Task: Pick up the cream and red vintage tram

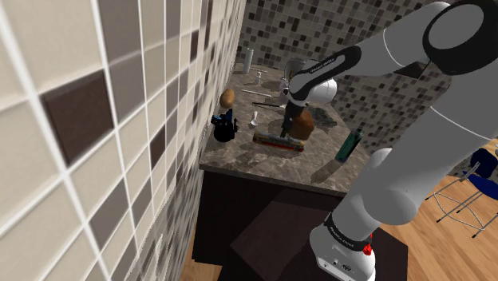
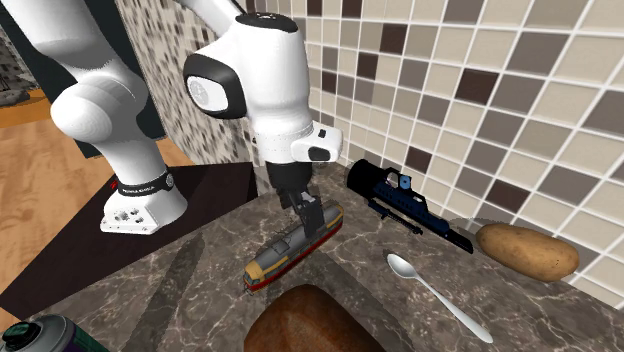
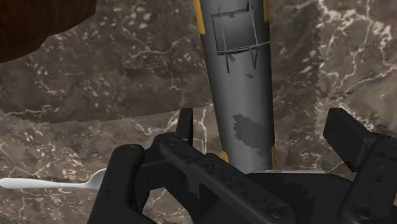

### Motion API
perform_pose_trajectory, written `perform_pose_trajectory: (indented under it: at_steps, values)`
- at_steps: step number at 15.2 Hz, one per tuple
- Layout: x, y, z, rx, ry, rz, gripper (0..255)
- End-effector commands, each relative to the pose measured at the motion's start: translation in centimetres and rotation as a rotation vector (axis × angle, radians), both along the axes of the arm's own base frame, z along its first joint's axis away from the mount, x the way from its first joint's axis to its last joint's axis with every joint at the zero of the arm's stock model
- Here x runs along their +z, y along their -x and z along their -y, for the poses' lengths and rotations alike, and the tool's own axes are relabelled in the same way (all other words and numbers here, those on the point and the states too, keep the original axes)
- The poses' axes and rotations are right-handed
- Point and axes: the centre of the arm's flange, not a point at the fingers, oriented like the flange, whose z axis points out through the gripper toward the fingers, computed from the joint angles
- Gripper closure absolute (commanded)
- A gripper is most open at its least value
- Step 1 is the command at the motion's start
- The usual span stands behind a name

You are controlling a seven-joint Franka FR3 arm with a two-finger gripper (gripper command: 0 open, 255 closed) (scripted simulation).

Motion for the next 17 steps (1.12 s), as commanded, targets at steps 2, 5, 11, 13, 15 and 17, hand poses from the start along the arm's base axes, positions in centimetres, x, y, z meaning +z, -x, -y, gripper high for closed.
perform_pose_trajectory:
  at_steps: [2,5,11,13,15,17]
  values:
    - [-1.9,-0.2,0.7,0.010,-0.001,-0.001,0]
    - [-3.5,-0.2,0.7,0.010,-0.001,-0.001,0]
    - [-4.8,-0.2,0.7,0.010,-0.001,-0.001,255]
    - [-4.8,-0.1,0.8,0.010,-0.001,-0.001,255]
    - [-4.8,-0.1,0.8,0.010,-0.001,-0.001,255]
    - [-4.8,-0.1,0.8,0.010,-0.001,-0.001,255]
